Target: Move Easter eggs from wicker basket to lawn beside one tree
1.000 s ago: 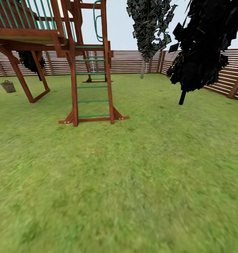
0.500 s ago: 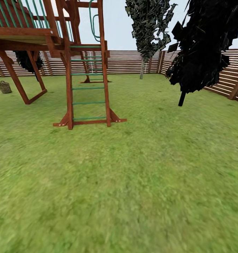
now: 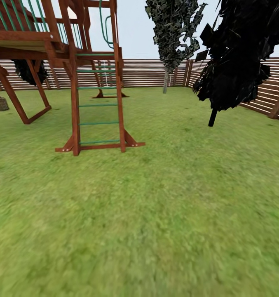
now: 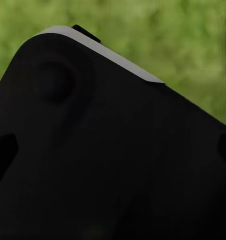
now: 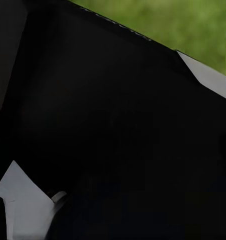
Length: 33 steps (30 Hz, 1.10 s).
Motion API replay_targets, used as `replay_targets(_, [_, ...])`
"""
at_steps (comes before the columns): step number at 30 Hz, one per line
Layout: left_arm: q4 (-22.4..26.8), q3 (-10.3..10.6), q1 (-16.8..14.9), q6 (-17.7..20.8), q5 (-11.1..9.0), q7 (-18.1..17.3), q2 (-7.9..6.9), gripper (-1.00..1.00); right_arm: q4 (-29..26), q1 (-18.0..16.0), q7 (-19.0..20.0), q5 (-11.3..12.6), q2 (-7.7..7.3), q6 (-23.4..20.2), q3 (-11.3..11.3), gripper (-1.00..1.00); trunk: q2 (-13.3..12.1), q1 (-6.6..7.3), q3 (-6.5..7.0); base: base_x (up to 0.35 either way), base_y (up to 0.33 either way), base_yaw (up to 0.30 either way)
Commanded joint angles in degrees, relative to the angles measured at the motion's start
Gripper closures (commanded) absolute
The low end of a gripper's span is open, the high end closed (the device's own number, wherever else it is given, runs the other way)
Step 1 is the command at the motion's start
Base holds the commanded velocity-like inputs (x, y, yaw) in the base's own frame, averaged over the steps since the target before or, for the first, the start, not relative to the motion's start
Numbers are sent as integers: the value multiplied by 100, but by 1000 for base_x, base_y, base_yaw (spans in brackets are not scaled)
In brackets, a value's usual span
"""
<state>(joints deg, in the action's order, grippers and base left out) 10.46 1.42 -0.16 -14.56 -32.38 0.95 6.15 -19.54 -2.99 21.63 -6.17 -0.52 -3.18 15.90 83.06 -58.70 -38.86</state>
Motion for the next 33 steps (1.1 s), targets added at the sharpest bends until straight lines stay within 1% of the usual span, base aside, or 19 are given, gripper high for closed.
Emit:
replay_targets(1, [0,16,-2,-20,-23,10,1,-100,-15,1,25,-60,-1,-26,-12,-100,2,-3,-5,309,-201,0])
replay_targets(33, [0,16,-2,-20,-23,10,1,-100,-17,1,25,-60,-1,-26,-8,-100,2,-3,-5,309,-201,0])
